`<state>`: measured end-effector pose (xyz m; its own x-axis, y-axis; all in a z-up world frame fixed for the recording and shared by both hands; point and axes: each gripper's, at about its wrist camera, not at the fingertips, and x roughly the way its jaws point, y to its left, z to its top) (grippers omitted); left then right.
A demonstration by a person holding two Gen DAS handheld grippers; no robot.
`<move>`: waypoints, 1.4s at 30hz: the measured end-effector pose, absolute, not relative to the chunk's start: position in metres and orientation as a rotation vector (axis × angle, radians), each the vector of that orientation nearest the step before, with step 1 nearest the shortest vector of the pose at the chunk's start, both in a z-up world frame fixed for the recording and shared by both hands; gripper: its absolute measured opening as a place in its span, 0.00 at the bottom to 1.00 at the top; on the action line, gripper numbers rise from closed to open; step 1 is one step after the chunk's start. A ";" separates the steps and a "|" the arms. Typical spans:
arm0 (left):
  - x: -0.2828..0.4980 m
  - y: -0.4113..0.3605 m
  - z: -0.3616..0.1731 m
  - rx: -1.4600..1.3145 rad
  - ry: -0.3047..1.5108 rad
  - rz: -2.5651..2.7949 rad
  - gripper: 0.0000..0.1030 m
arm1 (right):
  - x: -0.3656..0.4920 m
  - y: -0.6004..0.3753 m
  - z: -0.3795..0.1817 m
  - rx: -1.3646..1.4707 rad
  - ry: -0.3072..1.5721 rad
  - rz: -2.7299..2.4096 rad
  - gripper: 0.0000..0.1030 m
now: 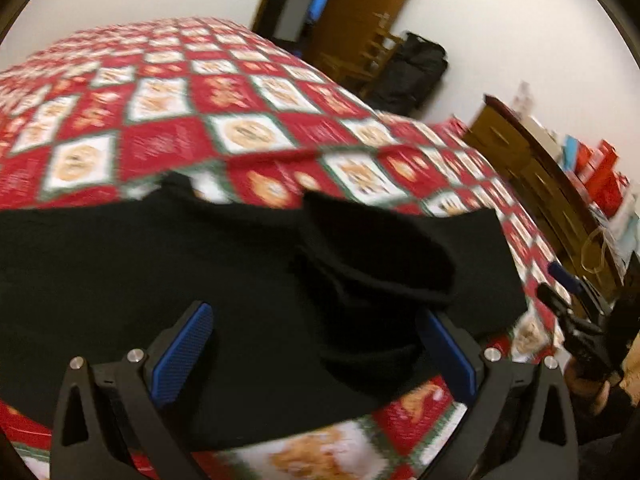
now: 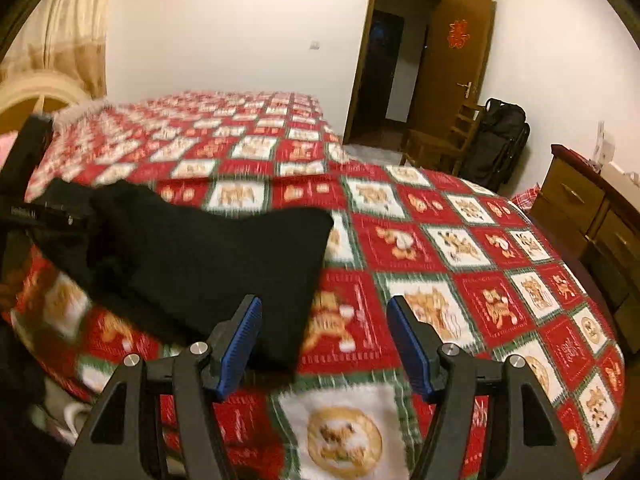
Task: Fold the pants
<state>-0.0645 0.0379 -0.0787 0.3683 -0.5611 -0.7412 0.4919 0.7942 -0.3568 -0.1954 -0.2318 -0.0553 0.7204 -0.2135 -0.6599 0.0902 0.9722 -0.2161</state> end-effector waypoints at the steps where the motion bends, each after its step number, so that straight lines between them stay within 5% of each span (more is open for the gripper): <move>1: -0.067 0.031 -0.080 -0.064 0.990 -0.691 1.00 | -0.201 -0.232 -0.059 -0.192 0.763 -0.158 0.64; 12: -0.081 0.027 -0.061 -0.021 0.903 -0.764 1.00 | -0.179 -0.205 -0.093 -0.439 0.832 -0.218 0.64; 17: -0.073 0.056 -0.058 0.151 0.866 -0.539 1.00 | -0.188 -0.233 -0.079 -0.310 0.844 -0.251 0.64; 25: -0.054 0.094 -0.056 0.060 0.879 -0.432 1.00 | -0.187 -0.216 -0.035 -0.286 0.675 -0.225 0.64; 35: -0.062 0.068 -0.074 0.108 0.930 -0.502 1.00 | -0.175 -0.172 -0.027 -0.435 0.657 -0.088 0.66; 42: -0.060 0.040 -0.088 0.111 0.957 -0.560 1.00 | -0.167 -0.171 -0.026 -0.224 0.660 0.129 0.66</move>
